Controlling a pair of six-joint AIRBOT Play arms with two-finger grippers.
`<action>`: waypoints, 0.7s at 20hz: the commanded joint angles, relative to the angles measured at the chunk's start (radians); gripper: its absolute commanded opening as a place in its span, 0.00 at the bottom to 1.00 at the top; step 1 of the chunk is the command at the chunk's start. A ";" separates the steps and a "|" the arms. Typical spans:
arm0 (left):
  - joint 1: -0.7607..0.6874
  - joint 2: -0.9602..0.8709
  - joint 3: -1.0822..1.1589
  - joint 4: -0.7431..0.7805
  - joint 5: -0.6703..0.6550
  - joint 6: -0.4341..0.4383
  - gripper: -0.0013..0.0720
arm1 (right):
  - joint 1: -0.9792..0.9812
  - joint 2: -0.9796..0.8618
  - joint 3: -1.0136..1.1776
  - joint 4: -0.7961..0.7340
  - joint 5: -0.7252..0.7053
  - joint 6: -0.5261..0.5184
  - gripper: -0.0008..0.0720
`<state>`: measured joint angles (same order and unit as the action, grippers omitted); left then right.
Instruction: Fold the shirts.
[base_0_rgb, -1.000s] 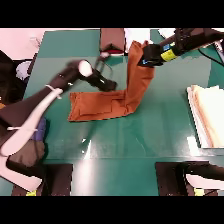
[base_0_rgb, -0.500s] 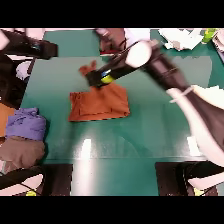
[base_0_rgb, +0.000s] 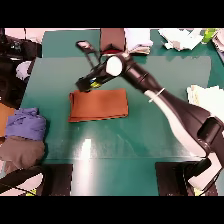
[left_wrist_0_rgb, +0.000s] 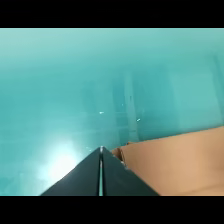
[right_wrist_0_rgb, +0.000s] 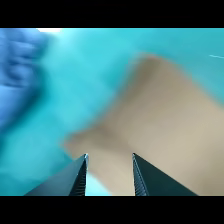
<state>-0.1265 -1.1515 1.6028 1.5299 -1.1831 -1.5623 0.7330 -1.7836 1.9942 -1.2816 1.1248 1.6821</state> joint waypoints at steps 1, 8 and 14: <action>-0.004 0.003 0.000 -0.034 -0.023 0.001 0.05 | -0.116 0.047 0.012 -0.189 0.270 0.029 0.49; -0.004 0.003 0.000 -0.054 -0.037 0.027 0.05 | -0.314 0.075 -0.132 -0.185 0.409 0.115 0.59; -0.004 0.002 -0.001 -0.082 -0.050 0.050 0.05 | -0.348 0.127 -0.465 0.028 0.187 0.224 0.93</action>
<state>-0.1295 -1.1496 1.6024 1.4658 -1.2274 -1.5249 0.4011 -1.6726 1.6630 -1.3869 1.4212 1.8545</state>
